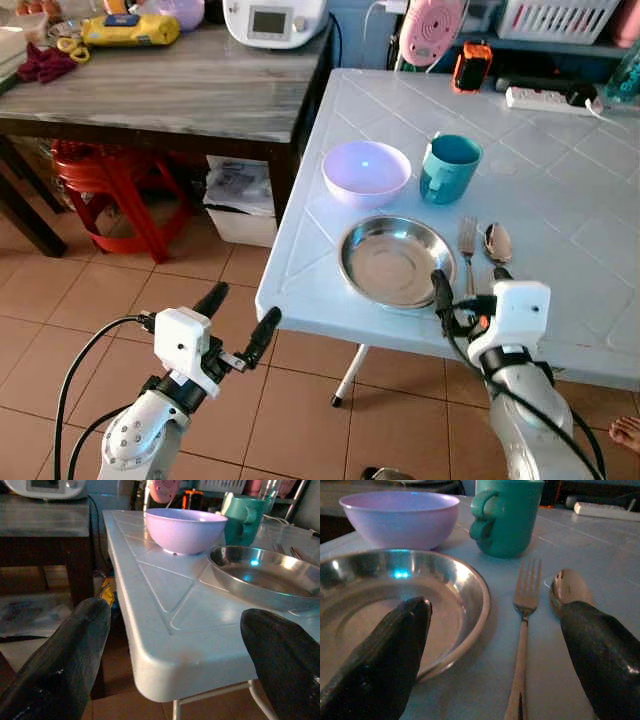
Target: Setting the table
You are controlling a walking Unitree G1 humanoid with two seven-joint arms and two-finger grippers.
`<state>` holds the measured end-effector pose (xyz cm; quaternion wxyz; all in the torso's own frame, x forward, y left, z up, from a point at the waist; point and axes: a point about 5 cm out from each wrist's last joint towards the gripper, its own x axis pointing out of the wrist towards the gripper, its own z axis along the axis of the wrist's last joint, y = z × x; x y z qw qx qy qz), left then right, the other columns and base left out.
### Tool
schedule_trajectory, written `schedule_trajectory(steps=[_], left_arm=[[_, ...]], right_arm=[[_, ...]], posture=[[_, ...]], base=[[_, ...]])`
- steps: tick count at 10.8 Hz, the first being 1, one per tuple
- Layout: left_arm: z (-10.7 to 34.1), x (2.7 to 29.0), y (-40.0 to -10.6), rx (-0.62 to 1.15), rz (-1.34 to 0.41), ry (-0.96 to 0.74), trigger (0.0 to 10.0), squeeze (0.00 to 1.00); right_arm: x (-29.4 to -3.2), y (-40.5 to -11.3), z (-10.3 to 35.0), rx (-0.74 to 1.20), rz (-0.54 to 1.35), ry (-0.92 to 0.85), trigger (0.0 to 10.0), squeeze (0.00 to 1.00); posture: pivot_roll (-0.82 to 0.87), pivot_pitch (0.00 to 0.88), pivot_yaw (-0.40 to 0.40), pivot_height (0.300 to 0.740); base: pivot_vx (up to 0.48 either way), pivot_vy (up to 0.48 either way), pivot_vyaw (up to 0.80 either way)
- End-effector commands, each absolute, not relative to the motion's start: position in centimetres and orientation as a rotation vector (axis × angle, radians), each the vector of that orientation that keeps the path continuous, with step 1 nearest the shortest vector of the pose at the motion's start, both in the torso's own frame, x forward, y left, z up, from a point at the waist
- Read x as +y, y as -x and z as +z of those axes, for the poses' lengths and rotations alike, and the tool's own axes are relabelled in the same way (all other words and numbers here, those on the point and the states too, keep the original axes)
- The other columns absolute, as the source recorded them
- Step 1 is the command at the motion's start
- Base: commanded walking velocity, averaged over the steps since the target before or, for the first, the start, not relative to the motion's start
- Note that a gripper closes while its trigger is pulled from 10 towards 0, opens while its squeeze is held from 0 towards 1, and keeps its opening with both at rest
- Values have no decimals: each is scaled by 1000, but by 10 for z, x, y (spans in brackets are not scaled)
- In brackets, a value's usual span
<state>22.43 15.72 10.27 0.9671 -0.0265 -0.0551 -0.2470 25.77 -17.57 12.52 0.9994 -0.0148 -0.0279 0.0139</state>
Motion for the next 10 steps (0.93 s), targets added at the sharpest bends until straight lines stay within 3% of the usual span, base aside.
schedule_trajectory(steps=[1,8,9,10], left_arm=[[104,159,-222,-118,-515,33,10000,0],[101,156,-218,-117,-532,38,10000,0],[101,155,-217,-118,-542,41,10000,0],[102,155,-216,-120,-552,40,10000,0]], right_arm=[[-179,-261,124,-34,37,4,10000,0],[-169,-274,120,73,155,-128,10000,0],[-168,-273,118,88,166,-142,3412,0],[-168,-273,115,106,171,-126,588,0]], posture=[[-65,188,18,740],[-59,203,16,740],[-59,207,16,740],[-58,208,16,740]], base=[[0,0,0],[0,0,0],[0,0,0],[0,0,0]])
